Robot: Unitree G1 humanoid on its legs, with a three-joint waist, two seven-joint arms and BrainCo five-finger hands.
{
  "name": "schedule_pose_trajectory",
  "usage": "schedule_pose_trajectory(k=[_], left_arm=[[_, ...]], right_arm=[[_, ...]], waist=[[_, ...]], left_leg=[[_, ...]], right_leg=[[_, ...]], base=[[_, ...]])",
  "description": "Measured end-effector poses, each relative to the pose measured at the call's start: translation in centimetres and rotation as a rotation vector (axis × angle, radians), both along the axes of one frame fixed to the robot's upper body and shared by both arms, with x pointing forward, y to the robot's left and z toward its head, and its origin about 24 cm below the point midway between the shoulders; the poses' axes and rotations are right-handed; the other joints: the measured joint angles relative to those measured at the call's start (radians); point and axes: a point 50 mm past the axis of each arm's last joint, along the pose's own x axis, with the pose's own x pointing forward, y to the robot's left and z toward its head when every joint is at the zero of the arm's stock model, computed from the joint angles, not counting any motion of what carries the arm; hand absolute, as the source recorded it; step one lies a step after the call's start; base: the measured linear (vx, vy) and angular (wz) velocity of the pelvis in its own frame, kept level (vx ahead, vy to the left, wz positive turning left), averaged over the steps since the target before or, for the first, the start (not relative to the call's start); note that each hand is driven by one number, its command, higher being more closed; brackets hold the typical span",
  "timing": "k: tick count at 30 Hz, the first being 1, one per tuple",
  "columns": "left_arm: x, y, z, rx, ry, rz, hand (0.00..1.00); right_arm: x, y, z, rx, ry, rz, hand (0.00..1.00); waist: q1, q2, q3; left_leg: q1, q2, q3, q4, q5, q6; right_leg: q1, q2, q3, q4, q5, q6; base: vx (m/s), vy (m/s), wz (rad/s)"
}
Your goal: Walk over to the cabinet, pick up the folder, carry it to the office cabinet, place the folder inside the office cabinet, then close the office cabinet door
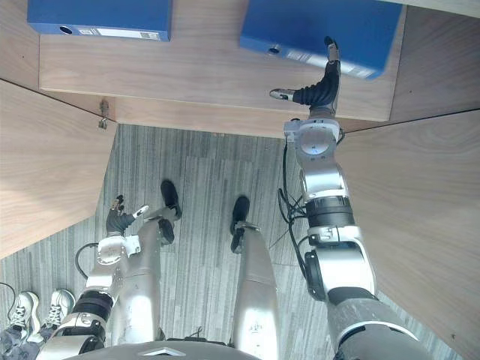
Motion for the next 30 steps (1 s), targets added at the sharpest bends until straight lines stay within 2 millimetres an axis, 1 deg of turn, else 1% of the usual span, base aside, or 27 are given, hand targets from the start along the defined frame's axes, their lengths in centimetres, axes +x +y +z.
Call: schedule_pose_trajectory(k=[3, 7, 12, 14, 15, 18, 22, 28, 30], left_arm=[[-0.3, 0.4, 0.0, 0.009, 0.0, 0.006, 0.0], [-0.6, 0.5, -0.2, 0.02, 0.007, 0.003, 0.0], [-0.6, 0.4, -0.2, 0.026, 0.007, -0.017, 0.0], [-0.7, 0.5, -0.2, 0.035, 0.009, -0.019, 0.0], [-0.7, 0.5, -0.2, 0.038, 0.009, -0.021, 0.0], [-0.7, 0.4, -0.2, 0.048, 0.009, -0.026, 0.0], [-0.7, 0.4, -0.2, 0.059, 0.011, -0.03, 0.0], [-0.6, 0.4, -0.2, 0.061, 0.005, -0.029, 0.0], [-0.6, 0.4, 0.0, 0.064, -0.001, -0.026, 0.0]], right_arm=[[-0.6, -0.2, -0.9, -0.051, 0.017, -0.016, 0.0], [-1.4, 0.4, -2.1, -0.12, 0.039, 0.007, 0.0], [-3.8, 1.4, -3.0, -0.168, -0.015, 0.045, 0.0], [-5.0, 2.2, -3.4, -0.145, -0.05, 0.076, 0.0], [-5.3, 2.4, -3.5, -0.135, -0.06, 0.083, 1.0], [-6.1, 3.3, -3.8, -0.138, -0.102, 0.08, 1.0], [-6.2, 4.1, -4.1, -0.203, -0.121, 0.065, 1.0], [-6.4, 5.6, -4.1, -0.266, -0.152, 0.099, 1.0], [-6.4, 6.3, -4.3, -0.291, -0.154, 0.114, 1.0]], waist=[[0.0, -0.001, 0.0], [0.002, -0.003, 0.002], [0.007, -0.006, 0.004], [0.004, -0.015, 0.009], [0.003, -0.018, 0.01], [-0.001, -0.022, 0.014], [0.0, -0.023, 0.014], [0.005, -0.025, 0.026], [0.004, -0.027, 0.031]], left_leg=[[0.008, -0.01, 0.002, -0.012, 0.0, 0.001], [0.006, -0.011, 0.003, -0.009, 0.0, 0.001], [0.004, -0.013, 0.003, 0.0, -0.005, 0.0], [0.004, -0.013, 0.003, 0.011, -0.014, -0.001], [0.004, -0.013, 0.003, 0.011, -0.014, -0.001], [-0.018, -0.007, 0.002, 0.044, -0.036, 0.0], [-0.028, -0.003, 0.003, 0.073, -0.051, 0.0], [-0.032, -0.001, 0.007, 0.099, -0.072, -0.004], [-0.051, -0.001, 0.0, 0.114, -0.07, 0.003]], right_leg=[[0.0, -0.009, 0.0, 0.006, -0.005, 0.001], [0.0, -0.01, 0.001, 0.006, -0.007, 0.003], [0.0, -0.014, 0.002, 0.012, -0.013, 0.007], [-0.002, -0.015, 0.006, 0.025, -0.022, 0.007], [-0.003, -0.016, 0.006, 0.026, -0.023, 0.007], [-0.021, -0.017, 0.008, 0.047, -0.036, 0.006], [-0.028, -0.018, 0.015, 0.064, -0.043, 0.01], [-0.035, -0.021, 0.026, 0.089, -0.06, 0.013], [-0.05, -0.021, 0.023, 0.106, -0.066, 0.011]], base=[[0.01, -0.041, 0.07], [0.02, -0.028, 0.0], [0.03, -0.036, 0.01], [0.03, -0.044, 0.0], [0.03, -0.06, -0.01], [0.03, -0.049, -0.03], [0.04, -0.04, -0.03], [0.04, -0.052, -0.01], [0.03, -0.057, 0.05]])
